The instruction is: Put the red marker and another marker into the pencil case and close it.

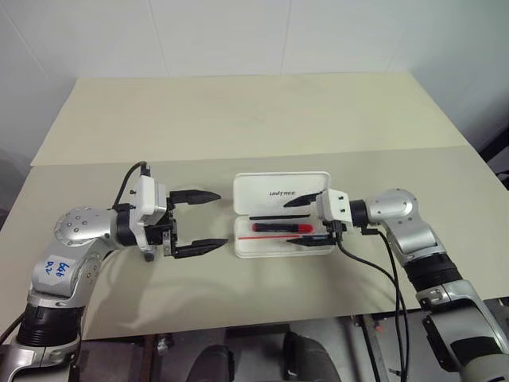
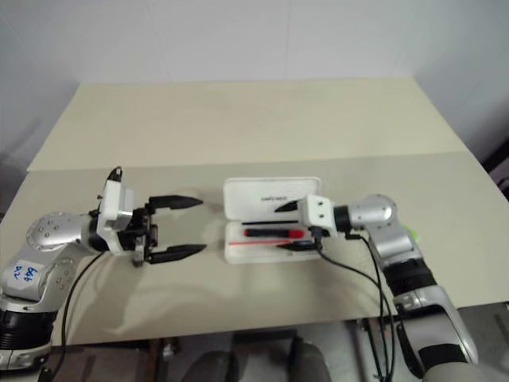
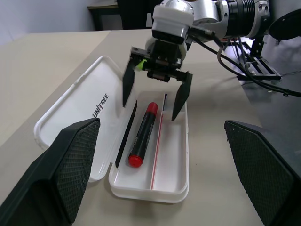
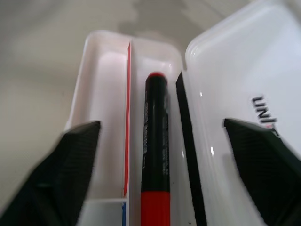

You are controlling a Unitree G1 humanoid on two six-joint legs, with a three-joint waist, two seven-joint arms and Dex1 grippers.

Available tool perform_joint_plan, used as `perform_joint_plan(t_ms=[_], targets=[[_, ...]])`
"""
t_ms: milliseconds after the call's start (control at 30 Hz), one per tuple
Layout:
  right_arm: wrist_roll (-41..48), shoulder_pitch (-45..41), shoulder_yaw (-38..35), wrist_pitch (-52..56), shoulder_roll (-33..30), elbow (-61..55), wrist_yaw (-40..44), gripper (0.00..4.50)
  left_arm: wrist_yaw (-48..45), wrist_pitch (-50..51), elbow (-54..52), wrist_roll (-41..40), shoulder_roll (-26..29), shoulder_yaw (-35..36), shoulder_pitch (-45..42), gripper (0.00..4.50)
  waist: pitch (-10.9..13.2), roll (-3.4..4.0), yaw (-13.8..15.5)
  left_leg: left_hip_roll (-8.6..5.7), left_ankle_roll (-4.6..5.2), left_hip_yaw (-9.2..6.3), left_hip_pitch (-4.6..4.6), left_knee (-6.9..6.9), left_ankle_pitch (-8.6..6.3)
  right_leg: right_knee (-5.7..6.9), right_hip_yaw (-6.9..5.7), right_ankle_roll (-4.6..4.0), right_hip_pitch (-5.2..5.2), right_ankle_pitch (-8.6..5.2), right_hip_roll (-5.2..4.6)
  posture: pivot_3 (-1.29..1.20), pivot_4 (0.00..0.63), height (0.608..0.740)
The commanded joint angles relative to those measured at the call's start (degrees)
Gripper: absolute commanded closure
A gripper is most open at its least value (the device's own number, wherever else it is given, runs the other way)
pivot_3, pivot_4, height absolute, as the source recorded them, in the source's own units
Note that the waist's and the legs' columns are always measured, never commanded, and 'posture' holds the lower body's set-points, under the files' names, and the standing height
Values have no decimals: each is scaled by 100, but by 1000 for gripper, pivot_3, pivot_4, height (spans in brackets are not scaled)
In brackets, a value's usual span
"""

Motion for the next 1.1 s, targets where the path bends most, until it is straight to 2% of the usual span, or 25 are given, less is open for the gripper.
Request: perform_joint_plan(t_ms=[33, 200, 367, 500, 600, 867, 1100], targets=[[795, 242, -420, 934, -67, -1105, -110, 53, -4, -45, -89, -66, -24, 19, -101, 0, 1, 1, 16, 1, 0, 0, 0, 0, 0, 0, 0, 0, 0, 0, 0, 0, 150, 740], [1788, 818, -988, 2567, -534, -2560, -391, 53, -24, -55, -57, -65, -46, -16, -136, 0, 3, 5, 67, 0, -5, -9, -4, 2, -12, 3, -4, 0, 0, 0, -2, 0, 150, 740], [2129, 1052, -1337, 3167, -785, -2992, -618, 53, -43, -69, -46, -56, -65, -37, -144, 0, 3, 5, 81, -1, 9, 2, -1, 8, -31, 2, -5, 0, 0, 0, -2, 0, 150, 740], [1885, 1572, -2341, 2948, -1602, -2243, -633, 53, -97, -104, 60, -21, -154, -130, -262, 0, 6, 9, 200, -3, 16, 6, -3, 12, -36, 2, -5, 0, 0, 0, -4, 0, 150, 740], [1602, 1684, -2563, 2514, -1938, -1457, -538, 53, -130, -121, 135, 9, -209, -199, -378, 0, 4, 7, 190, -11, 33, 22, -2, 18, -45, -2, -4, 0, 3, 0, -12, 0, 150, 740], [883, 1441, -2584, 1388, -2164, 529, -533, 53, -256, -187, 326, 59, -317, -368, -665, 0, 6, 10, 134, 8, 33, 76, 17, 16, -45, -7, -13, 1, 0, 0, -7, 0, 150, 740], [376, 1030, -2338, 693, -2086, 1937, -473, 53, -309, -222, 429, 85, -402, -467, -851, 0, 6, 10, 147, 16, 30, 91, 19, 24, -43, -10, -14, 3, 2, 2, -7, 0, 150, 740]])
